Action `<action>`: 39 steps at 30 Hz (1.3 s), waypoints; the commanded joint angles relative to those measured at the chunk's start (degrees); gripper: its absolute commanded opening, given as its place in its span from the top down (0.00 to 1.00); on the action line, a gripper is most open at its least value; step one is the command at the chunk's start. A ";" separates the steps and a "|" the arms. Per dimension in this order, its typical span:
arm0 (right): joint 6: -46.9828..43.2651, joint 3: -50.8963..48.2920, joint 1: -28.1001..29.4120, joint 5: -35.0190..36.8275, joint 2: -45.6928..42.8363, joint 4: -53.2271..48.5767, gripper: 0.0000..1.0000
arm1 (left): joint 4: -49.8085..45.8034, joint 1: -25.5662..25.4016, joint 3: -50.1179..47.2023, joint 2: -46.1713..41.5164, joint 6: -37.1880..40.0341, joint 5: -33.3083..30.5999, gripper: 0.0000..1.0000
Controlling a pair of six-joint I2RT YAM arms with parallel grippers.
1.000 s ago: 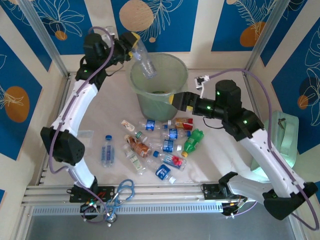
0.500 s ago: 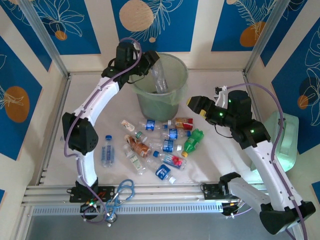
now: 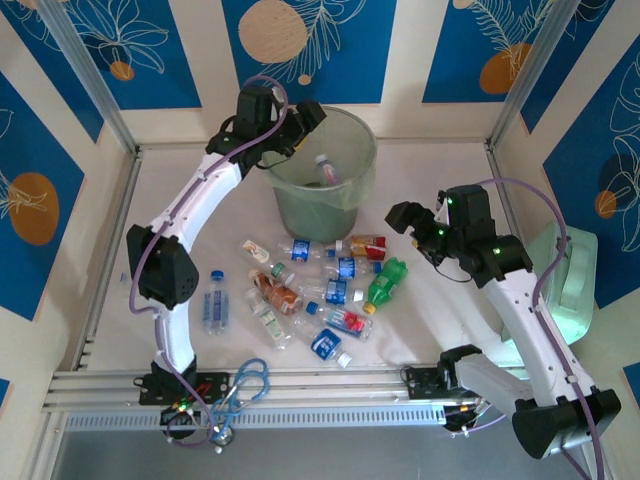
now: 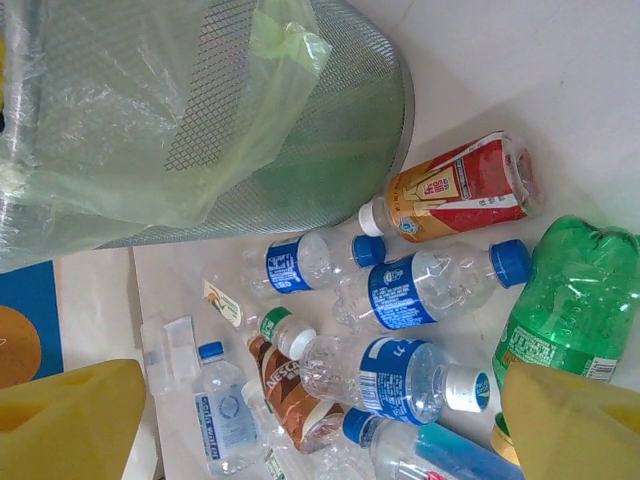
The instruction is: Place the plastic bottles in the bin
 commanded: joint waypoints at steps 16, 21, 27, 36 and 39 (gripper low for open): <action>-2.82 -0.62 4.33 4.41 0.29 -2.56 0.08 | -26.07 5.23 -26.00 -41.34 25.56 -21.41 0.13; -2.47 -1.70 7.23 4.06 -0.24 0.37 0.08 | -30.24 11.95 -44.03 -51.35 24.59 -24.51 0.10; -1.97 -1.42 14.34 6.44 1.74 2.13 0.08 | -27.46 13.12 -60.35 -50.71 21.59 -20.94 0.10; 0.80 -1.44 23.91 8.95 6.76 5.49 0.08 | -20.88 13.12 -70.31 -46.46 20.22 -20.76 0.10; 0.78 -0.22 26.57 10.00 8.98 5.88 0.08 | -20.59 13.03 -71.81 -45.89 19.87 -20.42 0.12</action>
